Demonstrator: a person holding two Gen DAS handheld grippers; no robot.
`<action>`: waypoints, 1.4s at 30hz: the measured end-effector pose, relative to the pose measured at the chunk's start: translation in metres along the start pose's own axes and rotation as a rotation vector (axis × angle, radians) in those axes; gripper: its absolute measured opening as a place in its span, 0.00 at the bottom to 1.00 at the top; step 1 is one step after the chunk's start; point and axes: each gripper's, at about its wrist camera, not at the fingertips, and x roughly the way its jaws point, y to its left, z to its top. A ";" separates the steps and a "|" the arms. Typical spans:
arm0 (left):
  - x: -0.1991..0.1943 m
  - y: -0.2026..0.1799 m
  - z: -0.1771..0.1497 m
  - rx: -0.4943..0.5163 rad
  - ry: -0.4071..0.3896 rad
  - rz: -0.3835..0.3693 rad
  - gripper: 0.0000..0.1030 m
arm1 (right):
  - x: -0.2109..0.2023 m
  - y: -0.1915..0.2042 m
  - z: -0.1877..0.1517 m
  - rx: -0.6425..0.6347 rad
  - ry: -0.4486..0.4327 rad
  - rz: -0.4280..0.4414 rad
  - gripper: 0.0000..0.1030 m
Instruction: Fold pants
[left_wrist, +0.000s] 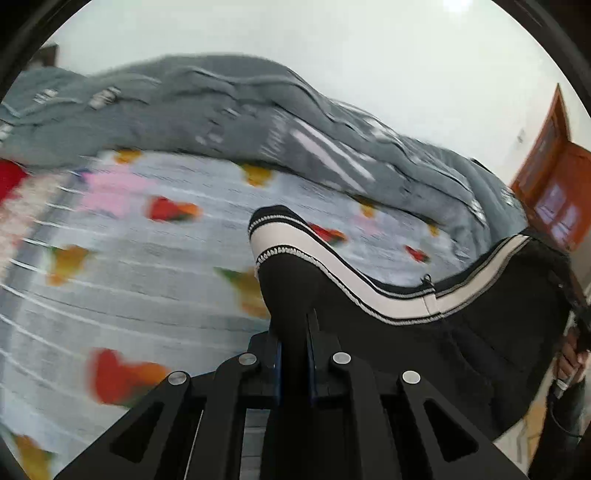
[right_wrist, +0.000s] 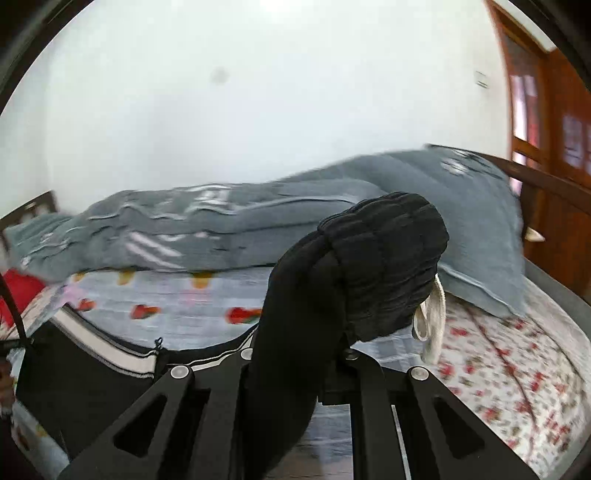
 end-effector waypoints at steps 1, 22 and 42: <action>-0.005 0.010 0.003 0.000 -0.004 0.032 0.10 | 0.002 0.010 -0.001 -0.011 -0.001 0.029 0.11; 0.001 0.084 -0.054 -0.058 0.091 0.401 0.60 | 0.055 -0.024 -0.133 0.041 0.373 -0.061 0.53; -0.060 0.003 -0.135 0.000 -0.045 0.323 0.66 | 0.069 0.014 -0.136 -0.036 0.354 -0.034 0.39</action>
